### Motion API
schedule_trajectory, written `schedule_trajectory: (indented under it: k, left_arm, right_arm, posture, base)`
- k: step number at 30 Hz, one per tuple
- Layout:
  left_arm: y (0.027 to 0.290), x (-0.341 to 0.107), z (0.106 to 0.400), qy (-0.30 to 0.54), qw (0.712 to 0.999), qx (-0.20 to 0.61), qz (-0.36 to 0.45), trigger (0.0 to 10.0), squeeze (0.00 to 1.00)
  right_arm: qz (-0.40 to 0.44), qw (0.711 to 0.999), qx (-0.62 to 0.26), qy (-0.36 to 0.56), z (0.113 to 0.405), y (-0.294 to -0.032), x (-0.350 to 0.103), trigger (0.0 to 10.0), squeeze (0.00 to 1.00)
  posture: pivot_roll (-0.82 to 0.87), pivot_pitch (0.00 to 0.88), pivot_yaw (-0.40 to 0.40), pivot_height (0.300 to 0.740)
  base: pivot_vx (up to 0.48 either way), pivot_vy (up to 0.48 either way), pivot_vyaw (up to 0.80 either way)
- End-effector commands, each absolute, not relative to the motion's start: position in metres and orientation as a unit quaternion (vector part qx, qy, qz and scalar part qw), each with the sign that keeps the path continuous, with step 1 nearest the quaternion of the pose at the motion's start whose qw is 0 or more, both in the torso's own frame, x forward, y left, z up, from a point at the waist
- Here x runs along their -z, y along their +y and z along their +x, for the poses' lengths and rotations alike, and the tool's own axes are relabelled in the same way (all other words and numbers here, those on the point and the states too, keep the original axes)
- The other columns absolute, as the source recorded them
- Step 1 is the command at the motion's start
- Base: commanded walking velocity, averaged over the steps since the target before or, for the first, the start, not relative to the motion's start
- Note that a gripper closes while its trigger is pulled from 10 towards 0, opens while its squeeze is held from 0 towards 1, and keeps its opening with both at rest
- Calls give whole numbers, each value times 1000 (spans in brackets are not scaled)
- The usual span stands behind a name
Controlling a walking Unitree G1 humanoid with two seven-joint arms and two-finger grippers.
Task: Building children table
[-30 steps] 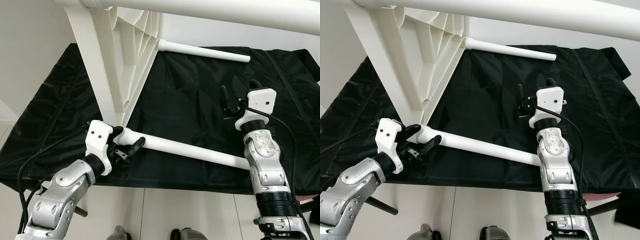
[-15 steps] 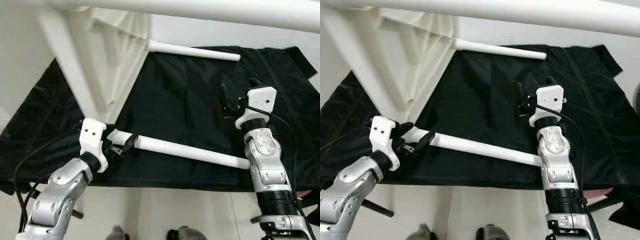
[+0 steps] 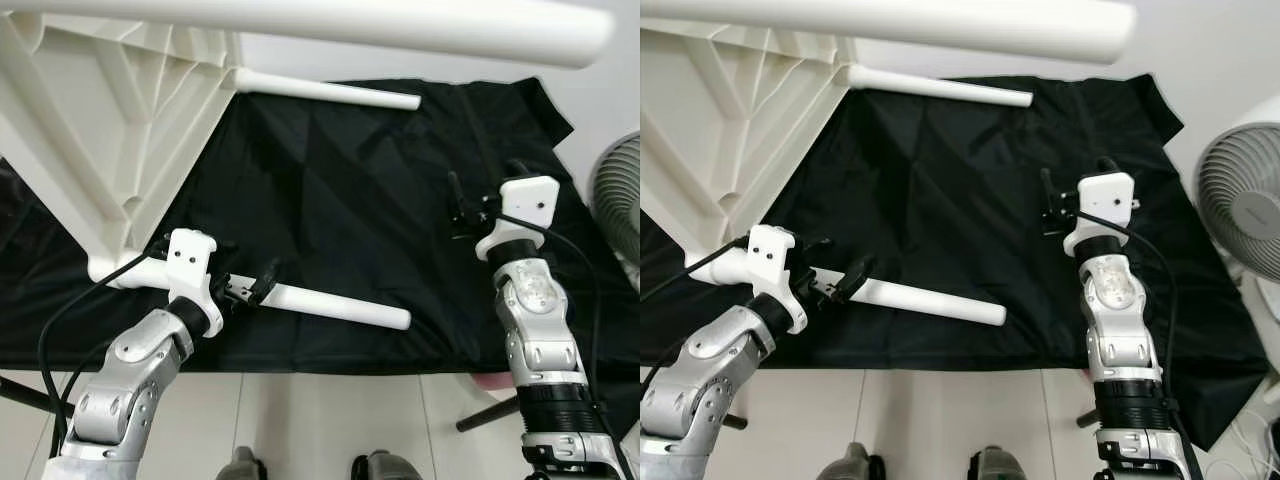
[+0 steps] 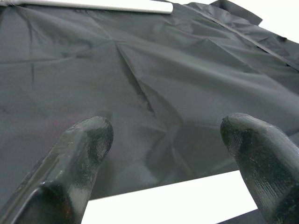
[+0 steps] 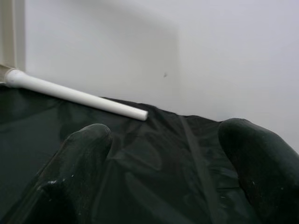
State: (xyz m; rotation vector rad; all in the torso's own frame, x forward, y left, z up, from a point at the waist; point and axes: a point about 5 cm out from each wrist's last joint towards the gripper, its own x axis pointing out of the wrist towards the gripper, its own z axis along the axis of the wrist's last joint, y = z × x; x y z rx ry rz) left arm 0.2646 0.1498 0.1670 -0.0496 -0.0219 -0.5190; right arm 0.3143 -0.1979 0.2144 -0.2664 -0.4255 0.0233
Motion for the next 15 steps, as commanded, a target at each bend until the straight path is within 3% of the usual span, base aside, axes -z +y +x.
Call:
schedule_trajectory:
  k: [1, 5, 8, 15]
  left_arm:
    - [160, -163, 265, -1, 974, 225, -24, 10000, 0]
    - [163, -164, 266, -2, 976, 216, -29, 10000, 0]
    - [163, -164, 266, -4, 976, 214, -26, 10000, 0]
    - [164, -164, 267, -6, 979, 204, -18, 10000, 0]
  right_arm:
    - [-130, 969, -24, -208, 315, -193, -213, 10000, 0]
    - [-130, 969, -27, -209, 316, -192, -213, 10000, 0]
    - [-130, 969, -30, -209, 316, -191, -213, 10000, 0]
    - [-143, 966, -44, -212, 315, -186, -212, 10000, 0]
  posture:
    - [-19, 159, 28, 740]
    - [-17, 156, 25, 740]
    - [-15, 153, 24, 740]
    - [-13, 138, 26, 740]
  base:
    - [0, 0, 0]
    - [0, 0, 0]
    - [0, 480, 0]
    - [0, 0, 0]
